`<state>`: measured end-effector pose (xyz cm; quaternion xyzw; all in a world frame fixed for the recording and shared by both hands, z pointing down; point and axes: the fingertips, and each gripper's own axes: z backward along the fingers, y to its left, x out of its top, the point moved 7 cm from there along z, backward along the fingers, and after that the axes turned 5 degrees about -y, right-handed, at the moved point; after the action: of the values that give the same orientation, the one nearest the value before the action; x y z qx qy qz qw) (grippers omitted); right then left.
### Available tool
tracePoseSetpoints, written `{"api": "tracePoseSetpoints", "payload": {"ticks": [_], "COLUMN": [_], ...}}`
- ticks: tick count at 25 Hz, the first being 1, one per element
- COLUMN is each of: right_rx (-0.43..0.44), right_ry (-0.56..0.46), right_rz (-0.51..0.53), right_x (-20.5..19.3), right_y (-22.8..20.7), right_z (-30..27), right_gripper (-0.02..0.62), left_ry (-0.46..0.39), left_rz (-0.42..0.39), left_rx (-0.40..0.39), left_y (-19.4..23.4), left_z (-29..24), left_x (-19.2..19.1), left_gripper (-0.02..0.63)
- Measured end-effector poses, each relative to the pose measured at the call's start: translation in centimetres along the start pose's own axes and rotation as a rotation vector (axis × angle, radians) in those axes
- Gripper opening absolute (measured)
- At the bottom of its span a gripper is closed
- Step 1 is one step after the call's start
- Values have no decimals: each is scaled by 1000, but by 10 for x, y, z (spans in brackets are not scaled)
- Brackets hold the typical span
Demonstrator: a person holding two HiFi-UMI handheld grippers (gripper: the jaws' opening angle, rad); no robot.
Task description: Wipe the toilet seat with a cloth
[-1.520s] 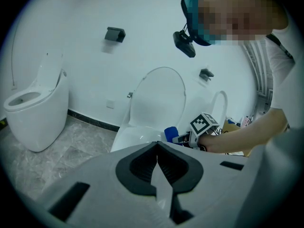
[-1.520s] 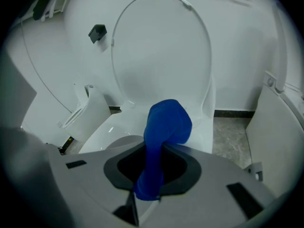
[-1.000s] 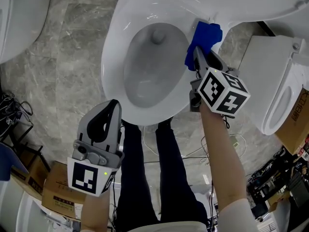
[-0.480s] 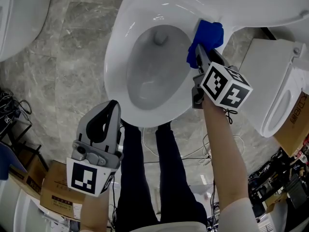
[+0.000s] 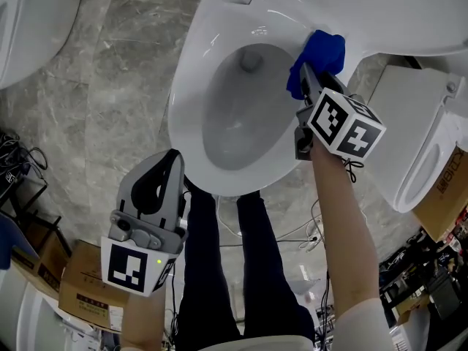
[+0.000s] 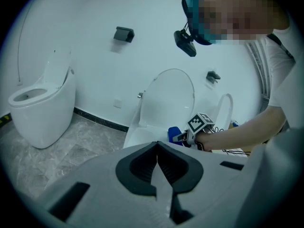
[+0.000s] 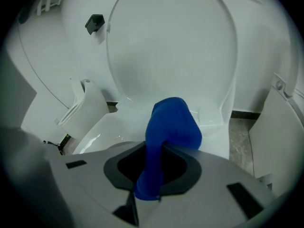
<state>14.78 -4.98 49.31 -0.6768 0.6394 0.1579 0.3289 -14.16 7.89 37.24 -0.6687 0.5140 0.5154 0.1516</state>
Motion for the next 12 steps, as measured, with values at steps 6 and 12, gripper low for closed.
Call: {"api": "tracePoseSetpoints", "payload": {"ticks": [6, 12], "right_rx": [6, 17], "right_ry": [4, 15], "right_rz": [19, 57], "right_x": [6, 7], "right_y": [11, 24], "right_z": [-9, -19], "right_gripper": [74, 74], "left_ry": [-2, -9], "left_rz": [7, 13], "left_rx": [13, 19], "left_y": [13, 24], "left_z": [5, 9], "left_x": [2, 1], "left_gripper": [9, 9]}}
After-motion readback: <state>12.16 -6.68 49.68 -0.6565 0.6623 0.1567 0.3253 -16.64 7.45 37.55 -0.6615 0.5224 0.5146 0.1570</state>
